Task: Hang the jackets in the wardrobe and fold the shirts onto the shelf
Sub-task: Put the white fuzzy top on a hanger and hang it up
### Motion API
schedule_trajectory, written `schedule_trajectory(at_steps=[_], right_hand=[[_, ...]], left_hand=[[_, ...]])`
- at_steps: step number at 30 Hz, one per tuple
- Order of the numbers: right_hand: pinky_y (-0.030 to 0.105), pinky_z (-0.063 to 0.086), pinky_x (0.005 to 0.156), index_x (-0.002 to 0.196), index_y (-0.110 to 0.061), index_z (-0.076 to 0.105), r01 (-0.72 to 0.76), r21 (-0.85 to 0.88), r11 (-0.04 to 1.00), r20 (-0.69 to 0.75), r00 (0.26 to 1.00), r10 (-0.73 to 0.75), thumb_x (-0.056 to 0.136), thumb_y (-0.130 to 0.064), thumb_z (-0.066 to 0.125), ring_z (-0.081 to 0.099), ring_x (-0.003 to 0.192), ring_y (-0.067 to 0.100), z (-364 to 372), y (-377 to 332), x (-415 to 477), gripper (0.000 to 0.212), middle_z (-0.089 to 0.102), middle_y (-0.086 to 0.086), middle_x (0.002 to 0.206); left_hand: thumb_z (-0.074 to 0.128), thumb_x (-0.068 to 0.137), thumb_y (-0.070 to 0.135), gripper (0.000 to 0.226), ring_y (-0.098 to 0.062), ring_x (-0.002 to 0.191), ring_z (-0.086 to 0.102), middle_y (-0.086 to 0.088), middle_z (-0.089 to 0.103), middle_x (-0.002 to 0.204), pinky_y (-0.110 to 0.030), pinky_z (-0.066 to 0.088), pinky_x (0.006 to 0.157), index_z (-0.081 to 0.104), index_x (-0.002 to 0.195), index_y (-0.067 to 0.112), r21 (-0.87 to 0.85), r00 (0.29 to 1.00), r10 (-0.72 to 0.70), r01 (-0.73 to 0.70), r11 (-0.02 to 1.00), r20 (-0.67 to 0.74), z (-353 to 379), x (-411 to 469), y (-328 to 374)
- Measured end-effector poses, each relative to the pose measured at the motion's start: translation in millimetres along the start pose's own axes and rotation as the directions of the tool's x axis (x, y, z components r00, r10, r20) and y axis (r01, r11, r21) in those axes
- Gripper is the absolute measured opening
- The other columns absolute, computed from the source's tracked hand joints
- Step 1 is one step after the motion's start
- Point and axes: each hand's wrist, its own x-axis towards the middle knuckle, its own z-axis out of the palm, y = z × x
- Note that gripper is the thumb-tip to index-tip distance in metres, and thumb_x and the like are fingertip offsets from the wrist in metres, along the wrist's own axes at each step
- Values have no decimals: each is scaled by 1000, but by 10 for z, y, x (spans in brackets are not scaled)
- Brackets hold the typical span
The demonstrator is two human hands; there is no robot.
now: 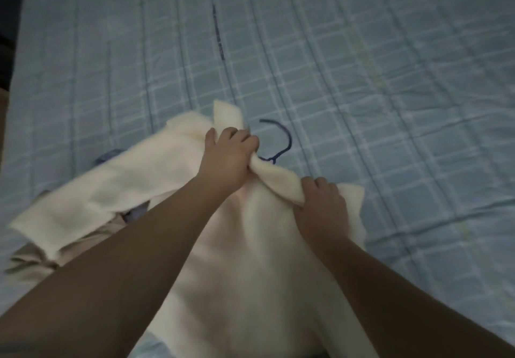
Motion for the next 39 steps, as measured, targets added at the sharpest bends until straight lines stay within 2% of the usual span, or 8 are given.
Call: schedule_trajectory(at_steps=[3,8,15,21,26,29,34,39], right_hand=[[42,45,69,102,-19,55,68,108,992,-161,986,-50,67,-13,68,48,88,30,-306,-123,-396,37,52,5,96],[37,41,79,116,-20,56,152,311,938,-213,973,-87,72,-4,60,41,99,23,-1014,-376,-989,47,48,3,110],[22,32,77,118,-19,64,298,350,888,-225,947,-229,72,-5,53,52,99,20,-2053,-735,-1883,49,60,4,106],[23,43,87,121,-27,66,435,372,820,-235,899,-370,77,1,59,59,106,11,-2897,-1011,-2654,52,68,-6,113],[1,37,77,116,-31,69,557,341,757,-201,830,-521,79,-6,65,60,97,-1,-3583,-1050,-3257,45,71,-16,105],[7,38,77,119,-32,67,624,268,734,-187,781,-596,81,-13,69,60,99,2,-3932,-935,-3628,43,69,-16,106],[27,37,101,142,-33,43,671,164,723,-153,741,-654,87,-38,69,47,123,9,-4354,-666,-4343,61,48,-13,134],[31,40,93,134,-34,49,667,40,744,-156,740,-654,89,-50,64,52,118,16,-4681,-723,-4797,50,54,-12,123]], left_hand=[[67,71,17,30,-28,112,52,3,62,110,-49,41,95,58,98,27,-13,989,59,-62,998,-135,-392,-413,-44],[59,74,21,35,-24,110,54,7,63,111,-38,45,87,62,106,34,-63,991,17,-26,998,-135,-1225,-1090,17],[60,79,15,21,-30,92,54,2,62,94,-37,39,72,57,97,25,-130,957,-18,-21,991,-290,-2436,-2208,217],[63,80,16,19,-26,86,53,4,61,89,-38,41,64,58,95,26,-159,909,-90,26,987,-407,-3337,-3201,449],[62,84,26,15,-19,88,55,16,52,86,-34,40,67,57,97,32,-208,862,-233,153,966,-451,-3917,-4045,837],[60,84,30,17,-18,92,57,18,52,89,-35,44,71,55,99,36,-242,839,-246,141,960,-486,-4160,-4552,1221],[62,87,27,13,-16,92,56,11,61,95,-34,41,70,59,99,32,-257,801,-289,175,950,-524,-4530,-5175,1889],[61,88,29,13,-13,90,56,14,59,93,-38,49,76,58,98,36,-233,777,-304,207,950,-551,-4899,-5639,2270]])
